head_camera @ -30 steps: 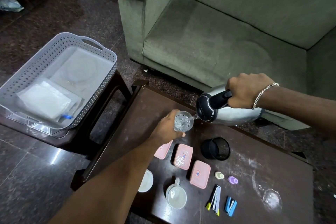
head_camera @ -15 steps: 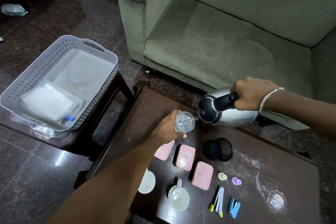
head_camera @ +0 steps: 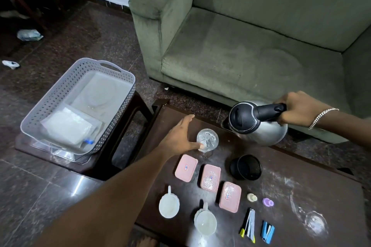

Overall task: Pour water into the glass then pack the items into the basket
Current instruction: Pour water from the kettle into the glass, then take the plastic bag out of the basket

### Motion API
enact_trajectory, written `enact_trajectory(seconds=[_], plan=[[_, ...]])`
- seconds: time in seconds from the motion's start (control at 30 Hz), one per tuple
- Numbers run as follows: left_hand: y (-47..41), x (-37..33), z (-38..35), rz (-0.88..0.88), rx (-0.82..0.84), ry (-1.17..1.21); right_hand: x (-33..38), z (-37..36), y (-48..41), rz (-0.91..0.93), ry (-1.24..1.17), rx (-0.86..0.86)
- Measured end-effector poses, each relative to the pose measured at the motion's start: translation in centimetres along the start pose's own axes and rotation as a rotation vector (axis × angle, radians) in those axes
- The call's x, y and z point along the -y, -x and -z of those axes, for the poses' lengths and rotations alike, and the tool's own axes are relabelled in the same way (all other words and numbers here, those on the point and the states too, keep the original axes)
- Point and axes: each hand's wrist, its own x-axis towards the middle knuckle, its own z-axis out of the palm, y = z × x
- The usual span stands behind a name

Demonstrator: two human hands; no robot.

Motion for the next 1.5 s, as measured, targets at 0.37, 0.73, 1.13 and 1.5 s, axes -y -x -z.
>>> enact_trajectory(seconds=[0.37, 0.73, 1.13, 1.5], plan=[[4.5, -1.0, 15.3, -0.046, -0.162, -0.131, 9.8, 7.3, 1.0, 0.051, -0.234, -0.1], [11.4, 6.7, 29.9, 0.156, -0.332, -0.241, 29.0, 7.7, -5.5, 0.159, -0.762, -0.028], [12.1, 14.7, 33.7, 0.357, -0.295, -0.331, 42.3, -0.6, -15.4, 0.077, -0.946, -0.075], [11.5, 17.8, 34.6, 0.384, -0.11, -0.448, 45.4, -6.4, -18.6, 0.016, -0.87, -0.076]])
